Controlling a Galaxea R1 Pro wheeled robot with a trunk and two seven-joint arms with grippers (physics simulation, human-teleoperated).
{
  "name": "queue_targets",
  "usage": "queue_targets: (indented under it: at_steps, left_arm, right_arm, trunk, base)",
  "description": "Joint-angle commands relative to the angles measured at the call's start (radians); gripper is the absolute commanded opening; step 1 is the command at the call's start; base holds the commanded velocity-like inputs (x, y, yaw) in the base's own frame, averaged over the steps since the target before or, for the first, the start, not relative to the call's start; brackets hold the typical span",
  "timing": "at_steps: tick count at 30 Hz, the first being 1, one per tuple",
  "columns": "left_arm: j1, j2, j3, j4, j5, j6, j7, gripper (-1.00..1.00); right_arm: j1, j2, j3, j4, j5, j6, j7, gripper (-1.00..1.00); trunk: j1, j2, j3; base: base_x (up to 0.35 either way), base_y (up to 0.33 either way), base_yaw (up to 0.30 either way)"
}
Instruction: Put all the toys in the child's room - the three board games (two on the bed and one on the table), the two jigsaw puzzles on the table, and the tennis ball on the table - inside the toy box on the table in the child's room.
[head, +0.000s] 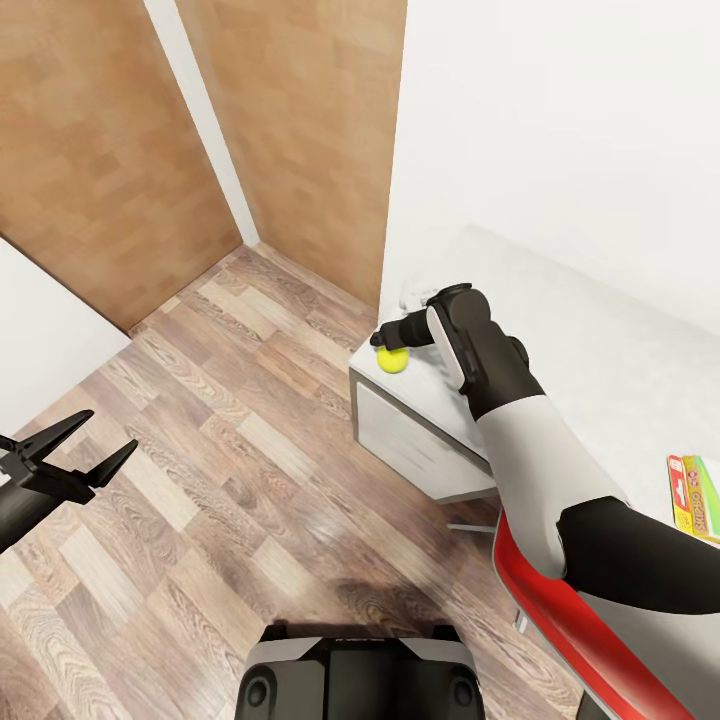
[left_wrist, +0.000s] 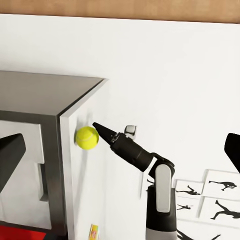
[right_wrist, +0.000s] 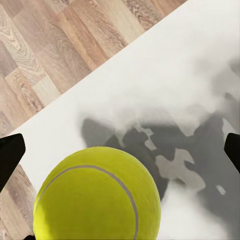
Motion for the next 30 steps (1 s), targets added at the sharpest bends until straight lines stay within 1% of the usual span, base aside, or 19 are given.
queue_targets:
  at_steps: [1,7,22,30]
  left_arm:
    - [-0.001,0.0,0.001,0.0,-0.009,0.003,-0.009,1.0]
    - [-0.001,0.0,0.001,0.0,-0.009,0.003,-0.009,1.0]
    - [-0.001,0.001,0.001,-0.001,-0.009,0.004,-0.009,1.0]
    - [-0.001,0.001,0.001,-0.001,-0.009,0.004,-0.009,1.0]
  right_arm:
    - [-0.001,0.0,0.0,-0.001,0.006,0.004,0.006,1.0]
    - [0.0,0.0,0.0,0.0,-0.003,0.004,0.006,1.0]
    - [0.001,0.0,0.0,0.0,-0.008,0.004,0.01,1.0]
    - [0.001,0.0,0.0,0.0,-0.009,0.004,0.033,1.0]
  trunk:
    - [0.001,-0.002,-0.001]
    - [0.001,-0.002,-0.001]
    - [0.001,-0.002,-0.001]
    - [0.001,-0.002,-0.001]
  base:
    - [0.0,0.0,0.0]
    - [0.0,0.0,0.0]
    - [0.0,0.0,0.0]
    - [0.0,0.0,0.0]
